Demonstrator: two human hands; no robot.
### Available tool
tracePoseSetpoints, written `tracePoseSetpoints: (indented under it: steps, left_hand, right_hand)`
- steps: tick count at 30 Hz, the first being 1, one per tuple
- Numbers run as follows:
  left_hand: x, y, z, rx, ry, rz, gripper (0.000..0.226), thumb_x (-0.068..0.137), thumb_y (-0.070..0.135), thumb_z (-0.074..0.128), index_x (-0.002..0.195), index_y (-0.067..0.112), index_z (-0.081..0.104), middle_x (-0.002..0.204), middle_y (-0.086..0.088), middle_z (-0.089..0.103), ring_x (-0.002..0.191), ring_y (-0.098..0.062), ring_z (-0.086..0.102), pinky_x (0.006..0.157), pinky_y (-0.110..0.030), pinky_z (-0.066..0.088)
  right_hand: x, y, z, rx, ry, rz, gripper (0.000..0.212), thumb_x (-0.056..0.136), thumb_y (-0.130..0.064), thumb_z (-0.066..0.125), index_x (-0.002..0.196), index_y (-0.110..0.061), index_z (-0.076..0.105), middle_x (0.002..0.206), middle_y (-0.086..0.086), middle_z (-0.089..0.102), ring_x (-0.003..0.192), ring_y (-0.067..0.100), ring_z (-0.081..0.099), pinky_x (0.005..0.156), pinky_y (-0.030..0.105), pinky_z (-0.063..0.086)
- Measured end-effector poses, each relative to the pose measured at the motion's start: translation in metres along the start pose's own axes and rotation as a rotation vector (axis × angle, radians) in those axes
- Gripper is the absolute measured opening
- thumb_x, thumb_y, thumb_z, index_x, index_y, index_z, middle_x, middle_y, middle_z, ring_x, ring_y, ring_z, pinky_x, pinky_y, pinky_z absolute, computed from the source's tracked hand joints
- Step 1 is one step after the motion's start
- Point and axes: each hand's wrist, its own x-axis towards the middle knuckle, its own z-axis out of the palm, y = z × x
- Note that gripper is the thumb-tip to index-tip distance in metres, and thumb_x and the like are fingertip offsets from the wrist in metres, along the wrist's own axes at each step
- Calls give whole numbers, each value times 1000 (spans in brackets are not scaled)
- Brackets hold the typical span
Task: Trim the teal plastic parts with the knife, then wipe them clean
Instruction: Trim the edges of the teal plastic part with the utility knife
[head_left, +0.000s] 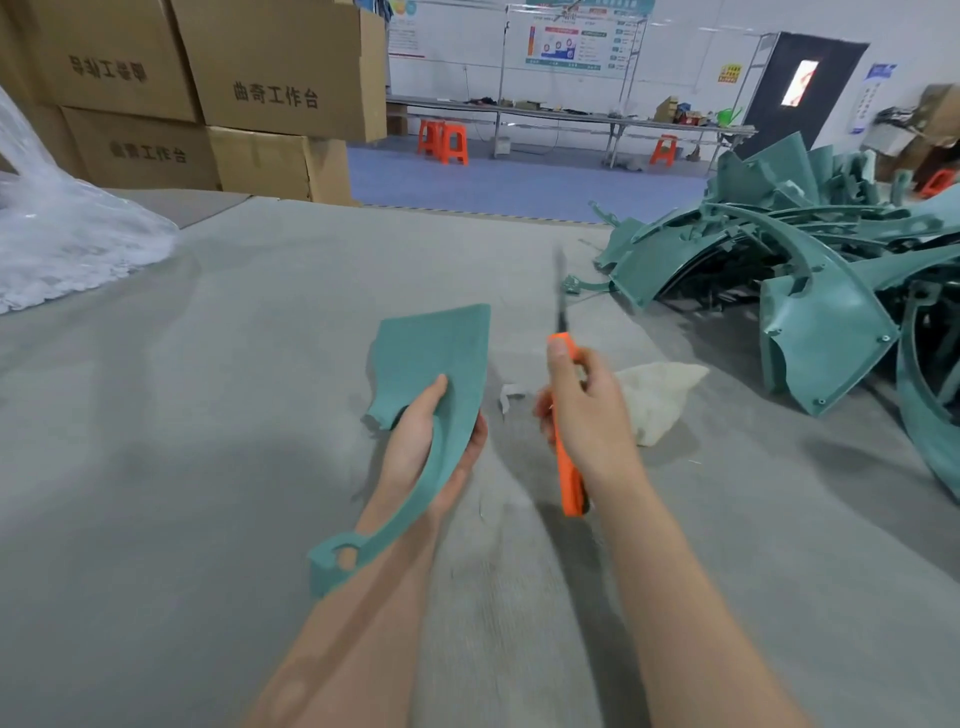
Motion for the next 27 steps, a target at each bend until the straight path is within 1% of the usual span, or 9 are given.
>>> tracePoseSetpoints:
  steps: [3, 5, 6, 10, 13, 17, 21, 24, 27]
  left_hand:
    - [-1, 4, -1, -1, -18, -26, 14, 93, 12, 55, 81, 15, 63, 66, 2, 66, 58, -11, 58, 50, -17, 50]
    - [-4, 7, -2, -13, -55, -62, 14, 91, 10, 56, 79, 14, 63, 68, 1, 65, 58, -11, 59, 44, -14, 47]
    - [-5, 9, -3, -19, -69, -75, 13, 90, 10, 57, 80, 13, 63, 71, 1, 65, 57, -11, 60, 43, -14, 45]
    - [-6, 9, -2, -40, -74, -97, 9, 89, 8, 56, 82, 11, 62, 75, -2, 65, 54, -10, 62, 41, -13, 45]
    - [-5, 8, -2, -26, -63, -98, 12, 88, 8, 57, 78, 10, 62, 72, -3, 65, 53, -10, 62, 42, -14, 46]
    - [-5, 8, -3, -40, -61, -109, 9, 88, 8, 56, 81, 10, 61, 77, -3, 62, 53, -8, 62, 41, -15, 46]
    - [-7, 7, -4, -76, -88, -102, 10, 89, 8, 54, 82, 9, 60, 75, -4, 63, 52, -9, 63, 45, -15, 49]
    - [-7, 7, -4, -83, -87, -86, 11, 91, 8, 53, 82, 9, 61, 76, -5, 64, 53, -9, 64, 47, -15, 50]
    - [-7, 7, -4, -95, -81, -82, 11, 90, 7, 55, 81, 8, 61, 75, -6, 66, 53, -9, 64, 47, -15, 51]
  right_hand:
    - [-3, 12, 5, -275, -49, -104, 32, 97, -46, 48, 86, -19, 59, 59, -5, 52, 59, 16, 52, 59, 30, 41]
    - [1, 18, -3, -406, 17, -160, 39, 96, -50, 48, 70, -20, 51, 56, -7, 46, 57, 14, 46, 53, 23, 33]
    - [3, 19, -7, -430, 52, -173, 41, 95, -52, 49, 67, -22, 47, 54, -7, 44, 55, 12, 43, 50, 23, 29]
    - [2, 23, -11, -449, 80, -184, 37, 92, -57, 49, 74, -24, 49, 56, -7, 46, 57, 15, 46, 52, 32, 30]
    - [0, 22, -10, -455, 77, -197, 38, 92, -55, 51, 67, -27, 43, 53, -8, 43, 54, 13, 44, 52, 31, 28]
    - [-1, 23, -9, -473, 92, -218, 40, 91, -57, 53, 64, -29, 42, 50, -8, 42, 52, 11, 42, 51, 29, 28]
    - [-1, 25, -8, -422, 80, -209, 38, 87, -60, 56, 61, -33, 49, 46, -10, 45, 49, 7, 44, 50, 25, 29]
    - [-2, 26, -2, -411, 12, -237, 30, 86, -60, 57, 74, -33, 63, 49, -9, 49, 51, 6, 46, 50, 24, 32]
    - [-1, 27, 2, -382, -12, -263, 30, 85, -60, 57, 75, -32, 64, 49, -9, 48, 49, 7, 45, 50, 24, 33]
